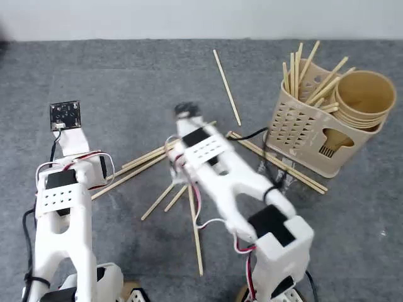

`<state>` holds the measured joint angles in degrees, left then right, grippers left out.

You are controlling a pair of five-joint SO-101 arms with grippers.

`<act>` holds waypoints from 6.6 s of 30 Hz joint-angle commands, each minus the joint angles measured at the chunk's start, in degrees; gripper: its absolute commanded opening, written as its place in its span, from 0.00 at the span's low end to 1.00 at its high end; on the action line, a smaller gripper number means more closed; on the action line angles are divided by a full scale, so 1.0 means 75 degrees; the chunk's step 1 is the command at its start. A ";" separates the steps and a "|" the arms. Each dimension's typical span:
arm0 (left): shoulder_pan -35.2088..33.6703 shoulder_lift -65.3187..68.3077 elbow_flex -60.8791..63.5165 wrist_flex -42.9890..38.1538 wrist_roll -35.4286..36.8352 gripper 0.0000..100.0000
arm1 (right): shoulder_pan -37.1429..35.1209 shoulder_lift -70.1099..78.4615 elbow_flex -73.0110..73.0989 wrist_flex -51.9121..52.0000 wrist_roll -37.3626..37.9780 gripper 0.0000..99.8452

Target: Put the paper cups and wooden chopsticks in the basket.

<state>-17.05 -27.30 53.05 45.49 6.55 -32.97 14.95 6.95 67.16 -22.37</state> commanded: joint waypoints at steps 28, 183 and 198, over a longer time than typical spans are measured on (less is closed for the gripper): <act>-0.0059 -0.0316 -0.0041 -0.0141 0.0082 0.02 | 0.1717 0.2139 -0.3118 0.0264 -0.2075 0.01; -0.0035 -0.0258 -0.0041 -0.0152 0.0035 0.02 | 0.4929 -0.4167 -0.5040 -0.0967 0.2673 0.01; -0.0035 -0.0258 -0.0041 -0.0152 0.0035 0.02 | 0.5574 -0.3628 -0.3505 -0.3100 0.2696 0.01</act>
<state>-17.05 -27.30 53.05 45.49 6.55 8.26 -12.31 -22.42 47.47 -2.59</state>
